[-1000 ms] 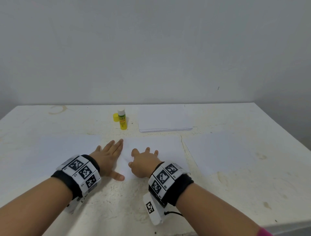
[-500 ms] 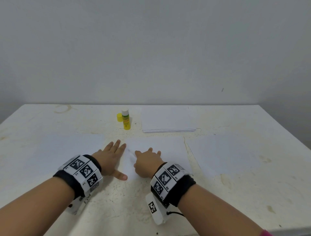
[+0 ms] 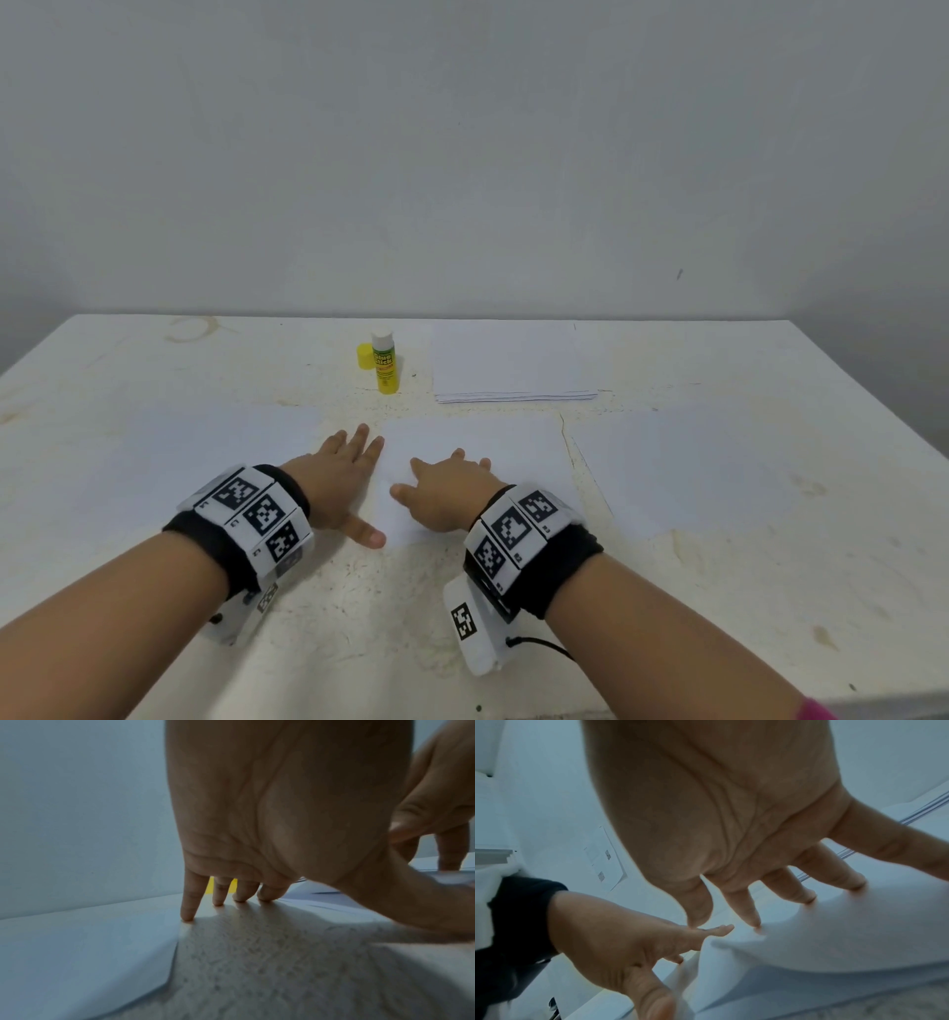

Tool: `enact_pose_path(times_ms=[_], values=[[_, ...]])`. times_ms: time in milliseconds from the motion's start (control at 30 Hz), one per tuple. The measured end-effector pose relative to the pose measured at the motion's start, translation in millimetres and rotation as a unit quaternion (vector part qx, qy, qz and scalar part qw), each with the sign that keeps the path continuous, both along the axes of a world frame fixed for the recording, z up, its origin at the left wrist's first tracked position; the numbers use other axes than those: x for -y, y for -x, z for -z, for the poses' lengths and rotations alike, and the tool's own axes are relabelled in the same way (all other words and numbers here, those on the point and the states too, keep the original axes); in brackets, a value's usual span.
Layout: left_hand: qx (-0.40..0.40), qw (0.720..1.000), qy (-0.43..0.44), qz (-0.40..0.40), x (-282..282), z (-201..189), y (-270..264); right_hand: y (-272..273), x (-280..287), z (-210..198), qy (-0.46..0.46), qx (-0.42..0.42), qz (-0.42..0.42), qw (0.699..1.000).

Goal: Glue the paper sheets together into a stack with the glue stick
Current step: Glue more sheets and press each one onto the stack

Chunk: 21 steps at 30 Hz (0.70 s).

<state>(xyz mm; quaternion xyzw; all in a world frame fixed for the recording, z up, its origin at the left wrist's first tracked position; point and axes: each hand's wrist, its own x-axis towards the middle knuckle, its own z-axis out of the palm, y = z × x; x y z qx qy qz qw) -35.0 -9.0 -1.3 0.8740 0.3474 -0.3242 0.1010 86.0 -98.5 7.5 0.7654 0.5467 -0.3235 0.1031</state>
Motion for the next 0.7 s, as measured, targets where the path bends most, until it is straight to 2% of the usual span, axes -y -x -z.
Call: enact_pose_path(times_ms=[133, 233, 367, 533, 700], values=[[0.002, 0.999, 0.028, 0.017, -7.1, -9.6, 3.1, -1.8, 4.2, -9.1, -0.008, 0.012, 0.009, 1.0], [0.038, 0.999, 0.036, -0.015, -9.6, -10.6, 2.3, -0.9, 9.4, -12.9, -0.031, 0.028, 0.002, 0.999], [0.095, 0.995, -0.003, -0.04, -2.6, -2.4, -1.5, 2.5, 10.8, -11.4, -0.046, 0.048, -0.002, 0.998], [0.062, 0.997, 0.019, -0.031, 0.1, 4.4, -0.6, 2.0, 7.5, -8.1, -0.036, 0.044, -0.001, 0.998], [0.042, 0.998, 0.046, 0.018, -4.4, 5.0, 7.6, 3.8, -0.3, 3.8, -0.036, 0.04, 0.0, 0.999]])
